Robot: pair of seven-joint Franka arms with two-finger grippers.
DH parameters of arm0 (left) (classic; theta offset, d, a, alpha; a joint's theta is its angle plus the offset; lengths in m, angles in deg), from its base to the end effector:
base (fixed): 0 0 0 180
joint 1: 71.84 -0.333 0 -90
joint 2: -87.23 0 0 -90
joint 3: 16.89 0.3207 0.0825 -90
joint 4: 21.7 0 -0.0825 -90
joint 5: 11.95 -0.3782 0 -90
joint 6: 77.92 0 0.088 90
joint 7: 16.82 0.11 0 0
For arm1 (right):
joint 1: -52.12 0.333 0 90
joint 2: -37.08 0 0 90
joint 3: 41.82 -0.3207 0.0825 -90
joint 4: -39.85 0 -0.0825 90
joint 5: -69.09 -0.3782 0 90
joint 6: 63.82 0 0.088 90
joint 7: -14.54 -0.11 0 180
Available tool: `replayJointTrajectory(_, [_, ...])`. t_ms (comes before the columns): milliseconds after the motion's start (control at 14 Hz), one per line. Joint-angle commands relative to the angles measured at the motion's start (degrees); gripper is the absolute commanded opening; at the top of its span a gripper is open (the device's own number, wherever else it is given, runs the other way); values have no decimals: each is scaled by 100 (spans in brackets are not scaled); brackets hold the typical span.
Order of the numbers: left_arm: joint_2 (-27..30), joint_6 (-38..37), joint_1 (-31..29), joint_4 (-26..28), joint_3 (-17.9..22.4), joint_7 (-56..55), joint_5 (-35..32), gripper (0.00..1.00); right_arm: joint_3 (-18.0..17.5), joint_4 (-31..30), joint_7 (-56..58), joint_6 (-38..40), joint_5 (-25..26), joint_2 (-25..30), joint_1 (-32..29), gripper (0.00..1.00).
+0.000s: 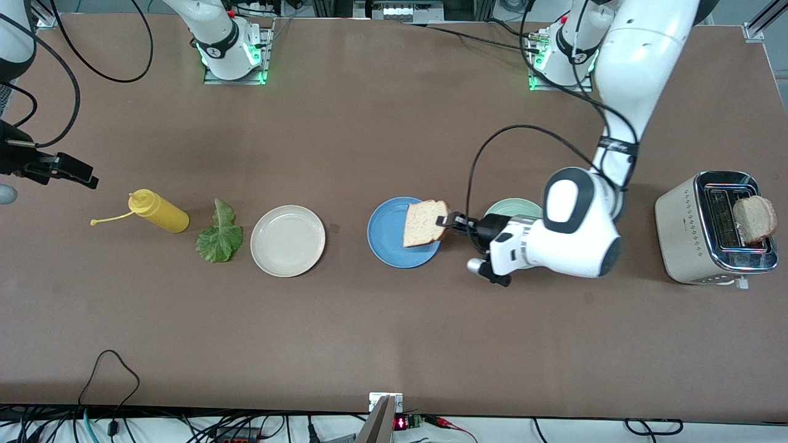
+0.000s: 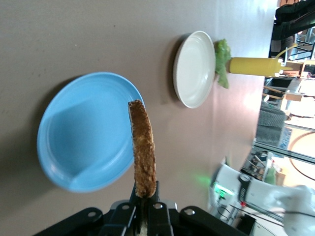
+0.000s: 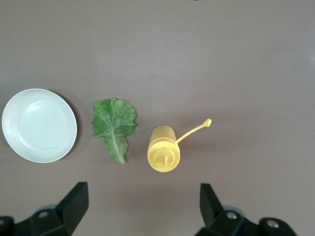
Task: Make sandwich in blue plate with both arms
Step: 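Carry the bread slice with the left gripper onto the blue plate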
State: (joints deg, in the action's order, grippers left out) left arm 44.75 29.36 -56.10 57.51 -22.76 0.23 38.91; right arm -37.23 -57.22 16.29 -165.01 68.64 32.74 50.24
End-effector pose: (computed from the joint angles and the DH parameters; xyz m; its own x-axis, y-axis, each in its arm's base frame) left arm 0.6502 -0.3063 0.2879 0.9395 -0.3156 -0.1331 -0.0993 -0.6227 0.7762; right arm 0.5776 -0.0634 0.5424 0.9965 -0.0836 -0.0035 -0.0836 -0.9965 -0.0018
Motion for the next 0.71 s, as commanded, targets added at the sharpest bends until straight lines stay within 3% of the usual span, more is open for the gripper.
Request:
replayJointTrajectory(0, [29,844,297,681,51,735,590,0,6,92,-26,82,-95,-41,-5,100])
replayJointTrajectory(286, [-103,1243,430,1350,51,2255,1943,0,6,83,-52,82,-104,-93,-14,100])
replayJointTrajectory(429, [-103,1243,430,1404,60,2293,1972,6,-3,83,-52,65,-104,-102,-14,100])
replayJointTrajectory(500, [-103,1243,412,1395,68,2241,1955,40,-3,83,-52,73,-104,-120,-14,100])
replayJointTrajectory(571, [-95,1234,369,1395,77,2310,1911,98,-3,83,-52,65,-173,-146,-23,100])
replayJointTrajectory(643, [-60,1191,351,1404,103,2311,1859,100,-3,92,-52,73,-270,-181,-23,100])
